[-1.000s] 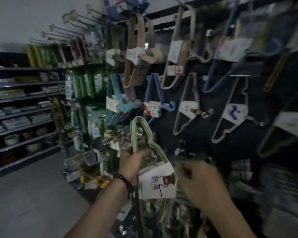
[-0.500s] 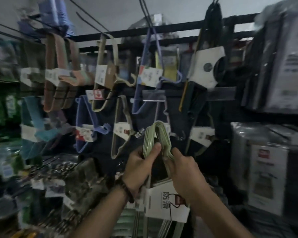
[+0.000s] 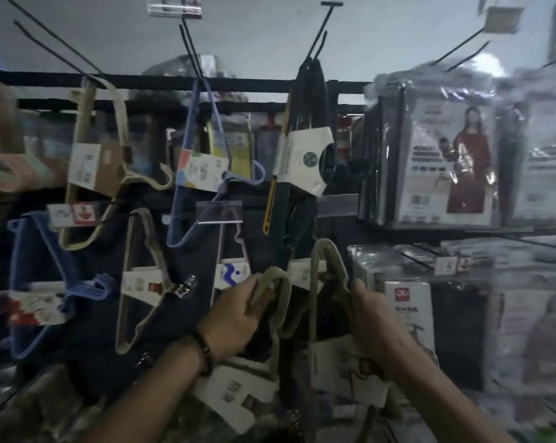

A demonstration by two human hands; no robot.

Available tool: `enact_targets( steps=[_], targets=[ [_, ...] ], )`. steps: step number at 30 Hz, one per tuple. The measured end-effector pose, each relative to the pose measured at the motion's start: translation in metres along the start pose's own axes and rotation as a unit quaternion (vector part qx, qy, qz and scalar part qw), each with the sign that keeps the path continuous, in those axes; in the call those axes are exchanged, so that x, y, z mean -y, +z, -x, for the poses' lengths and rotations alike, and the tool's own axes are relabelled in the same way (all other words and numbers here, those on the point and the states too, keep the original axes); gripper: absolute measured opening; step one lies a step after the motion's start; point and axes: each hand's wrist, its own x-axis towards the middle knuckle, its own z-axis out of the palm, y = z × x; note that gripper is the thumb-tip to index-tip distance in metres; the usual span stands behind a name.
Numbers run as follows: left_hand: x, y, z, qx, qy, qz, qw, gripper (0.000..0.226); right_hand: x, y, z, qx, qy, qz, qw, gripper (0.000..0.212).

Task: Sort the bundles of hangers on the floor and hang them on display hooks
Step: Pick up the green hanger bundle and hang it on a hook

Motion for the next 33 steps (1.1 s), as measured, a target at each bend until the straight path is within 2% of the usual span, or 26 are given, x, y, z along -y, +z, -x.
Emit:
enact_targets(
  steps=[3,5,8,11,14,18,21,24,29,33],
  targets=[
    [-0.001,-0.008,-0.019,0.047,0.084,-0.094,0.991,0.011,-0.001,-0.011,-0.017,-0.006,0.026,0.015,1.000,0.007],
    [-0.007,-0.008,-0.030,0.083,0.104,-0.101,0.986,0.014,0.004,-0.023,-0.028,-0.016,0.029,-0.004,0.999,0.004],
    [-0.018,-0.007,-0.043,0.142,0.090,-0.083,0.982,0.032,0.010,-0.036,-0.039,-0.031,0.009,0.001,0.999,0.001],
    [-0.026,-0.003,-0.057,0.175,0.074,-0.071,0.979,0.049,0.011,-0.037,-0.040,-0.037,-0.023,-0.020,0.999,0.014],
    [-0.028,0.002,-0.063,0.183,0.066,-0.065,0.979,0.061,0.010,-0.035,-0.043,-0.060,-0.046,0.014,0.997,0.023],
    [-0.024,0.008,-0.068,0.179,0.036,-0.042,0.982,0.057,0.005,-0.025,-0.063,-0.139,-0.107,0.032,0.984,0.013],
    [-0.023,0.011,-0.077,0.146,0.058,-0.047,0.986,0.056,0.001,-0.019,-0.078,-0.167,-0.119,0.013,0.979,0.021],
    [-0.020,0.011,-0.082,0.143,0.087,-0.057,0.984,0.061,-0.008,-0.007,-0.086,-0.186,-0.127,-0.015,0.974,0.018],
    [-0.022,0.018,-0.086,0.172,0.056,-0.054,0.982,0.059,-0.027,0.016,-0.100,-0.173,-0.104,-0.046,0.978,0.015],
    [-0.016,0.024,-0.093,0.170,0.009,-0.055,0.984,0.057,-0.028,0.020,-0.121,-0.100,-0.046,-0.058,0.992,0.019]
  ],
)
